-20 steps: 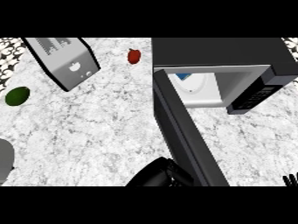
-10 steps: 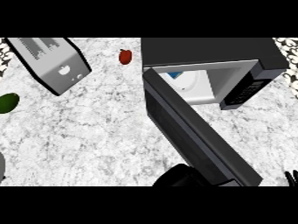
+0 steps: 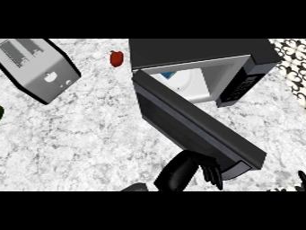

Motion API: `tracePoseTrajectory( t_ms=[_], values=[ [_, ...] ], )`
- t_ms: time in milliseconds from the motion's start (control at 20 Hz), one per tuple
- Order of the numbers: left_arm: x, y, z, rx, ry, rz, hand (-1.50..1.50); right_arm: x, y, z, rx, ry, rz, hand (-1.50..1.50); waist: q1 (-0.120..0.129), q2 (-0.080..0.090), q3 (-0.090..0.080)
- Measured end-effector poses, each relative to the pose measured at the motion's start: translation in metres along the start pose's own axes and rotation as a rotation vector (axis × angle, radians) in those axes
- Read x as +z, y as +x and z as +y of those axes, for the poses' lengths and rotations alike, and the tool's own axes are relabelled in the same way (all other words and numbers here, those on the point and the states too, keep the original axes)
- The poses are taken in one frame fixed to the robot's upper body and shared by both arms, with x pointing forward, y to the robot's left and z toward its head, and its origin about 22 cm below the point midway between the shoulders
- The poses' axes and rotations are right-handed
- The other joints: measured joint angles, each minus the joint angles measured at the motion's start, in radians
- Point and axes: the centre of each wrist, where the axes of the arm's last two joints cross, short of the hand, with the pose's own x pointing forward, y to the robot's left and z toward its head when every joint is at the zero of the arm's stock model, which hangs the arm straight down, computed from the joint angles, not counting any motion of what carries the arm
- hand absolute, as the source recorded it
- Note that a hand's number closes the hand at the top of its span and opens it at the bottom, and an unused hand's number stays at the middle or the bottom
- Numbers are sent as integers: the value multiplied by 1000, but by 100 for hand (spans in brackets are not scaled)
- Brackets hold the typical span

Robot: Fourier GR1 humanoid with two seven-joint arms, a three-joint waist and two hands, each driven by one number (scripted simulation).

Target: Pick up the milk, place it into the microwave and close the microwave

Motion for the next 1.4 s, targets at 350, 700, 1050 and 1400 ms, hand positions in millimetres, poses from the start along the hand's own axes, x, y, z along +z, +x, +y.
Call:
tracePoseTrajectory(
  t_ms=[350, 700, 1050, 1400],
  values=[
    [-22, 6, 25, 35, 190, -46, 150, -13, 17, 5, -41, 57, -18, -150, -47, 10, 0],
    [-45, 17, 50, 92, 313, -77, 150, -25, 32, 11, -86, 131, -28, -150, -99, 28, -1],
    [-66, 27, 73, 132, 392, -100, 150, -35, 44, 14, -122, 174, -41, -150, -149, 43, 0],
    [-83, 34, 92, 149, 443, -117, 150, -42, 55, 14, -147, 210, -49, -150, -183, 53, 2]
  ],
)
